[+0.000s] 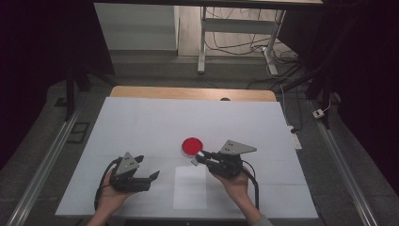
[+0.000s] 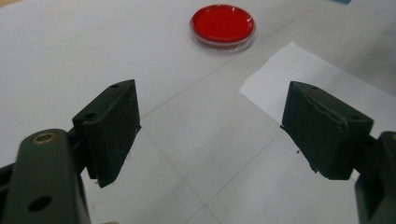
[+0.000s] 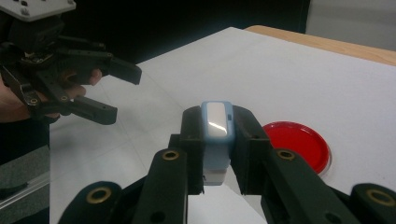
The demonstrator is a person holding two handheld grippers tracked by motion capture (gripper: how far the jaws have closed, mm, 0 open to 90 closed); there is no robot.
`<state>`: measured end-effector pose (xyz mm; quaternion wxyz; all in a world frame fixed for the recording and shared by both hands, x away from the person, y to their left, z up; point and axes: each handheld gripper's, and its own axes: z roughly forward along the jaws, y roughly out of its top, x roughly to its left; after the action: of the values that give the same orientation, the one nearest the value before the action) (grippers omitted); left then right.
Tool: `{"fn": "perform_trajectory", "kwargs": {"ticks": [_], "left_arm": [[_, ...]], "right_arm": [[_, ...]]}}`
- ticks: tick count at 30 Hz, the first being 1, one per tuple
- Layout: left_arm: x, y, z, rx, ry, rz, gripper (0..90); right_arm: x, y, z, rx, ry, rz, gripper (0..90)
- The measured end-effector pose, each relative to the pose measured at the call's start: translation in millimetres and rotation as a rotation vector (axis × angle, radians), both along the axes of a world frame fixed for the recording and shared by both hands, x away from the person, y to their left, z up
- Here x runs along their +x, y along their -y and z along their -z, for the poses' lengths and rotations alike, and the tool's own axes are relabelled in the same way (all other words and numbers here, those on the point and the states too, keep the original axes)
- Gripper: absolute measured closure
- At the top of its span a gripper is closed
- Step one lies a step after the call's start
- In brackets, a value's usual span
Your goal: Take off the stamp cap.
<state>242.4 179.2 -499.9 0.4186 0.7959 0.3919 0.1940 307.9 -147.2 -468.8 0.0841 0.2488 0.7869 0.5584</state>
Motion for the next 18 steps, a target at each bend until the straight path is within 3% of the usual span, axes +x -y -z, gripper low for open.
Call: {"fn": "perform_trajectory", "kwargs": {"ticks": [18], "left_arm": [[7.9,33.5,-8.5,0.018,0.010,0.069,19.2]], "right_arm": [[-0.8,-1.2,-0.2,0.008,0.006,0.003,75.3]]}}
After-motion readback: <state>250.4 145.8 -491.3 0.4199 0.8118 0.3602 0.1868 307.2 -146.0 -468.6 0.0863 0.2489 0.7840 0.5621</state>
